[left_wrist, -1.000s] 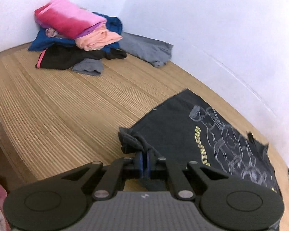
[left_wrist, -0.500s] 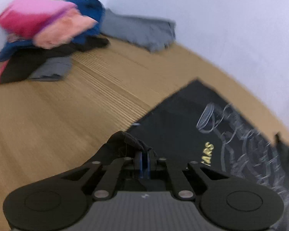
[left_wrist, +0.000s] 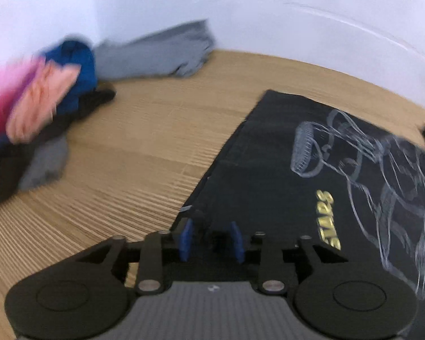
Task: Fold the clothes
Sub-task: 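Fold the T-shirt side over with the right gripper toward the left gripper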
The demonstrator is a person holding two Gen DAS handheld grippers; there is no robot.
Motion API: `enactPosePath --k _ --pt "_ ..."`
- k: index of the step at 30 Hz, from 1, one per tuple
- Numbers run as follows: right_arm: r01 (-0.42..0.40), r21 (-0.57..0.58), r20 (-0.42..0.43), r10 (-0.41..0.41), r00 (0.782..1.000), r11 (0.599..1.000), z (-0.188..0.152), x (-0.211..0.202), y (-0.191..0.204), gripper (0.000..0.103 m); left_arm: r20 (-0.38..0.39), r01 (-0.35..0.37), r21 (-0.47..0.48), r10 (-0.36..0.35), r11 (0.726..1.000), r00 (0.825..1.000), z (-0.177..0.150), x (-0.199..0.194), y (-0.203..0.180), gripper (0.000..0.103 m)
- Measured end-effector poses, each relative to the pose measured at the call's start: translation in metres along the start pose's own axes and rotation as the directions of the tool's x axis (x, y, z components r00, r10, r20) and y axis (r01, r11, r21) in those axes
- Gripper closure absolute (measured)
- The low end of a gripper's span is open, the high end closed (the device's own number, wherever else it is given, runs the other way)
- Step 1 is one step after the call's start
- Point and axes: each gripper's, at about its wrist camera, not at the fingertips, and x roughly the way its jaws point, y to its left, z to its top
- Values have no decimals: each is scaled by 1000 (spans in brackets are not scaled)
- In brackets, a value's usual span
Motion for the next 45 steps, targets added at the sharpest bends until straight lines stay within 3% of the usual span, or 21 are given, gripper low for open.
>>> enactPosePath --k 2,5,8,11,14,19,22,25,29,31,38,39,40,41,43,45 --pt "-7 -39 -5 7 1000 999 -1 -16 -2 53 34 -16 96 13 995 999 -9 -16 -14 55" --pt "-12 -61 -45 9 999 998 -6 -34 -13 52 55 22 160 -31 987 998 -19 -39 -42 54" --pt "-51 -30 -116 47 992 998 -14 -49 -39 52 41 128 171 -137 977 990 -26 -60 -70 53" --pt "-25 -8 -147 23 989 1000 -25 -64 -68 52 18 226 208 -235 952 972 -35 -74 -100 53" --pt "-7 -7 -163 5 987 1000 -36 -71 -90 51 -23 368 302 -379 879 925 -51 -95 -134 53" --pt "-101 -6 -223 97 970 995 -47 -73 -101 52 -162 597 390 -586 701 794 -86 -127 -187 51" --pt "-118 -38 -254 105 962 992 -54 -67 -98 51 -234 649 417 -615 636 753 -106 -134 -216 50" --pt "-153 -82 -251 128 959 985 -57 -68 -93 50 -305 683 421 -616 597 726 -122 -132 -237 50" --pt "-199 -82 -260 172 950 977 -58 -69 -93 50 -370 729 381 -628 569 684 -139 -131 -248 49" --pt "-209 -79 -259 182 949 975 -58 -69 -94 50 -382 729 379 -621 571 685 -146 -133 -252 49" --pt "-225 -108 -246 193 950 968 -61 -72 -95 51 -386 754 310 -648 579 657 -155 -128 -265 46" --pt "-228 -114 -244 196 950 967 -61 -72 -94 53 -379 754 309 -651 580 657 -155 -128 -267 53" --pt "-243 -118 -249 208 946 963 -62 -73 -94 67 -378 751 314 -649 581 660 -155 -128 -269 80" --pt "-262 -120 -258 224 940 958 -63 -72 -93 94 -383 748 313 -643 584 663 -155 -126 -272 96" --pt "-280 -106 -259 246 934 954 -63 -74 -94 96 -377 755 279 -655 593 654 -151 -125 -268 99" --pt "-304 -65 -237 281 930 951 -56 -81 -96 97 -353 771 241 -687 589 635 -144 -129 -261 99"
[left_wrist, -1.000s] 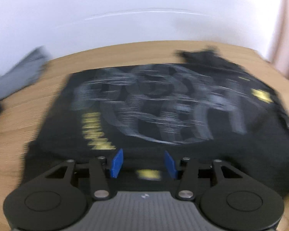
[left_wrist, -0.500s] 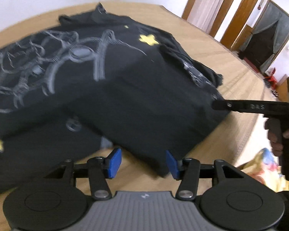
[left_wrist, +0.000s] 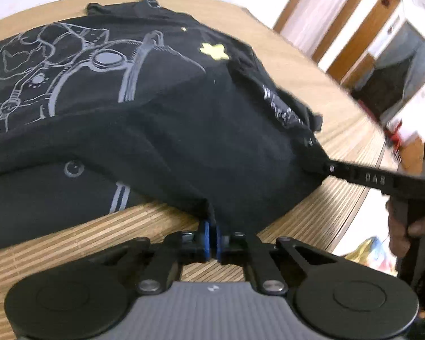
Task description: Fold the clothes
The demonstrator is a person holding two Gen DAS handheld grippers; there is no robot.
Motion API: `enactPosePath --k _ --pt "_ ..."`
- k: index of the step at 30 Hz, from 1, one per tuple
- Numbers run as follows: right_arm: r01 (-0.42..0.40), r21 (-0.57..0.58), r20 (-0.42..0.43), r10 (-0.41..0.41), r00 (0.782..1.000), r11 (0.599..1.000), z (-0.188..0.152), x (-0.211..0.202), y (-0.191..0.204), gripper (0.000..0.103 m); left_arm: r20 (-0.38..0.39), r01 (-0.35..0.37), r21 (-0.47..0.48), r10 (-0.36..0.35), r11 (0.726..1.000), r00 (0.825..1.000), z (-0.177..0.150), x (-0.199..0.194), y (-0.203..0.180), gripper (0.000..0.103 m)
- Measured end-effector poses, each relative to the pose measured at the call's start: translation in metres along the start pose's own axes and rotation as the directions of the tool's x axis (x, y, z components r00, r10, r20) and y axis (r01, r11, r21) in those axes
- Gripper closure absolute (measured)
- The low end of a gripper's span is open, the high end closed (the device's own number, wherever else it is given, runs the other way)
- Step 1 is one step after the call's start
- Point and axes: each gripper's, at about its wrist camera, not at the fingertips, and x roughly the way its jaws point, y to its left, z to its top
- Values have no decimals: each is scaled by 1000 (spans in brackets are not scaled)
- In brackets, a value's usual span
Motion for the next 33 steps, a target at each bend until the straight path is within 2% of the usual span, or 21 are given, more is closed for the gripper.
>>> enactPosePath --k 5,9,12,15,20,23,26,30,33 --pt "-141 101 83 133 988 985 34 -16 3 97 123 21 -11 -20 1000 992 28 -28 4 99" --pt "-231 97 157 215 964 968 81 -6 14 97 228 -48 12 44 999 973 70 -40 18 99" --pt "-243 44 194 231 954 969 122 17 27 97 273 -93 20 84 995 958 107 -36 32 99" --pt "-232 1 220 226 949 973 160 53 42 97 319 -163 21 148 986 936 146 -25 49 99" --pt "-200 -30 226 201 953 979 203 118 63 97 310 -219 -26 216 975 926 195 7 80 99" --pt "-160 -59 193 169 967 985 212 150 71 97 277 -252 -43 254 967 927 205 28 95 99" --pt "-130 -98 154 144 978 987 208 163 70 96 253 -283 -53 287 958 924 203 40 106 99" --pt "-120 -92 122 130 984 989 192 157 65 96 224 -266 -80 277 961 934 187 41 115 98" --pt "-116 -85 141 128 982 990 166 129 63 96 227 -270 -55 275 961 934 168 33 106 97"
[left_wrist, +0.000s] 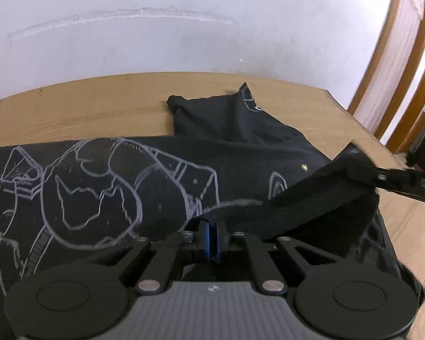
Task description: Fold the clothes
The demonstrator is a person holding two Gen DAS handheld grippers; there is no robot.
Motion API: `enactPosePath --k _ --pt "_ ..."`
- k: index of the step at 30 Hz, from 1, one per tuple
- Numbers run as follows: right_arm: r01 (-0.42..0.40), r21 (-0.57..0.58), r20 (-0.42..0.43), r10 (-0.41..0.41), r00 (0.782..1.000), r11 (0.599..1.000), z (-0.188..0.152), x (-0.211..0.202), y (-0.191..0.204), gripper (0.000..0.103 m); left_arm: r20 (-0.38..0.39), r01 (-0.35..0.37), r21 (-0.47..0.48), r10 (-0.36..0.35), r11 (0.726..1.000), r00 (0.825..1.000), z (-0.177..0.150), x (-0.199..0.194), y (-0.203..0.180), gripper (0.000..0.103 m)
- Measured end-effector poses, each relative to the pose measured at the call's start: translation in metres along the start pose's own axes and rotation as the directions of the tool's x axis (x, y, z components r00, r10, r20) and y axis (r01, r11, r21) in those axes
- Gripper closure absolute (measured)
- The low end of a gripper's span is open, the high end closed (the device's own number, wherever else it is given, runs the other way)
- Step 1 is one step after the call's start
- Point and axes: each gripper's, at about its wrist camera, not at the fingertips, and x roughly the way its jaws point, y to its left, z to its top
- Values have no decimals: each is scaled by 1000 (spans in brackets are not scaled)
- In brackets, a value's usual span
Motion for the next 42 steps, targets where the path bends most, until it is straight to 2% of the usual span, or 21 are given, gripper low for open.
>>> enactPosePath --k 4,6,10,12,14,15,17,19,22,24,30,34,36,37,38,39,40,42 --pt "21 -39 1 -21 1000 999 -41 -51 16 96 -7 6 63 -6 998 1000 -24 -23 -15 93" --pt "71 -58 -14 -72 997 996 -65 -70 22 96 -33 3 85 -1 996 999 -38 -32 -22 92" --pt "146 -44 -128 -151 980 988 -105 -73 10 94 -112 -27 114 40 993 993 -71 -36 -31 92" --pt "164 -15 -175 -164 971 986 -114 -71 -1 95 -164 -34 86 48 996 985 -86 -36 -29 92" --pt "180 14 -210 -173 962 984 -118 -73 -9 81 -173 -34 67 45 997 984 -92 -40 -26 92" --pt "182 23 -214 -173 961 983 -116 -76 -11 77 -163 -35 58 45 998 986 -92 -44 -24 92" --pt "159 49 -209 -145 967 986 -111 -85 -16 65 -144 1 25 2 1000 990 -87 -51 -18 92" --pt "105 105 -189 -84 978 989 -105 -95 -25 63 -130 48 -7 -48 999 990 -81 -55 -13 89" --pt "15 257 -141 22 990 966 -93 -105 -43 62 -108 102 -17 -103 995 989 -71 -51 -13 78" --pt "-7 329 -135 55 989 944 -90 -102 -51 62 -112 104 -11 -105 994 988 -68 -43 -16 73" --pt "15 204 -205 27 978 979 -102 -84 -34 62 -141 135 -40 -140 990 980 -65 -23 -19 67" --pt "21 177 -218 19 976 984 -112 -73 -31 62 -144 132 -21 -133 991 981 -63 -10 -27 66" --pt "21 170 -211 15 977 985 -112 -67 -32 63 -150 133 -13 -134 991 980 -61 -6 -32 71" --pt "16 166 -200 17 980 986 -112 -65 -32 63 -152 132 -11 -132 991 980 -59 -5 -33 84" --pt "10 163 -194 23 981 987 -110 -64 -33 64 -160 120 -12 -120 993 980 -58 -7 -35 92" --pt "-3 168 -191 35 981 986 -108 -64 -34 70 -175 98 -13 -98 995 980 -55 -13 -36 95" --pt "-28 181 -184 62 981 983 -105 -66 -34 88 -191 80 -16 -81 997 978 -53 -20 -35 96" --pt "-102 218 -168 141 976 970 -100 -77 -37 90 -216 55 -33 -61 998 974 -56 -43 -32 96"
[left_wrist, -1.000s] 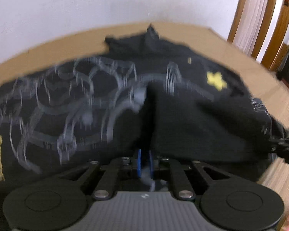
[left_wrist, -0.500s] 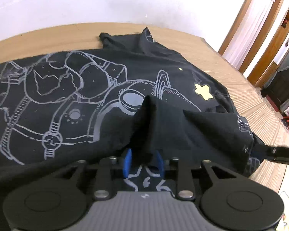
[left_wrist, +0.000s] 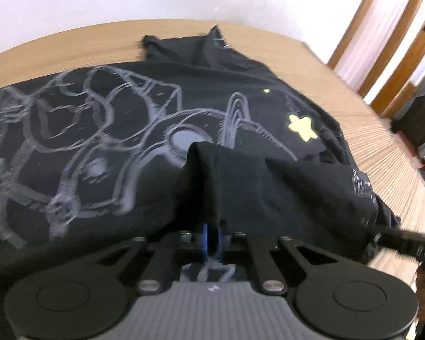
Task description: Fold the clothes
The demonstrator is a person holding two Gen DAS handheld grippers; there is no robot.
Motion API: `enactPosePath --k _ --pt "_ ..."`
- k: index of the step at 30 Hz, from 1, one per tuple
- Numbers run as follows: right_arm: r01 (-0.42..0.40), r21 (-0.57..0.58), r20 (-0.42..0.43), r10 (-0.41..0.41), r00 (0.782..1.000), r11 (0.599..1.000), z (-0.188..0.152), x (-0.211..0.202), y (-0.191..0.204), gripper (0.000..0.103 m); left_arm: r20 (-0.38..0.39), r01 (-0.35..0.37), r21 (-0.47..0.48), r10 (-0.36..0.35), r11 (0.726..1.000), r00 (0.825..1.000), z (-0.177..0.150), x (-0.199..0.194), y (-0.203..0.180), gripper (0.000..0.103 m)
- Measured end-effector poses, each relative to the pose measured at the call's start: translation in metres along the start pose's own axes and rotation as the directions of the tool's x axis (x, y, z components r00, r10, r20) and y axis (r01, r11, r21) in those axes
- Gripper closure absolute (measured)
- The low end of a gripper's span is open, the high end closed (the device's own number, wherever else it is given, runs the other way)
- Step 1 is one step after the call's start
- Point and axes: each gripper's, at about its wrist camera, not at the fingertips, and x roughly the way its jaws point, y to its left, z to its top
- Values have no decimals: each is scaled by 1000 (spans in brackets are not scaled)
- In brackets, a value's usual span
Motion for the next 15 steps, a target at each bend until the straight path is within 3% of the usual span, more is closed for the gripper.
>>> enactPosePath --k 3,6,8,10,12,14,15 --pt "-59 3 -39 59 998 998 -1 -15 -1 90 -62 -28 -20 27 999 998 -25 -19 8 96" --pt "3 -24 -125 -6 992 1000 -9 -15 -10 88 -129 -58 -70 49 996 991 -49 -11 20 96" --pt "47 -14 -143 -49 988 999 -12 -15 -18 88 -90 -31 -109 21 994 996 -51 -15 25 95" --pt "35 20 -109 -33 994 999 -11 -20 -21 85 -26 2 -87 -4 996 1000 -42 -20 23 91" --pt "16 32 -64 -14 998 999 -9 -24 -17 71 39 10 0 -10 1000 999 -30 -21 13 85" --pt "25 11 -34 -24 999 1000 -8 -22 -9 45 79 -13 78 7 997 997 -19 -13 3 67" --pt "33 -9 -29 -33 999 999 -7 -20 -6 42 89 -15 106 5 994 996 -13 -6 -2 65"
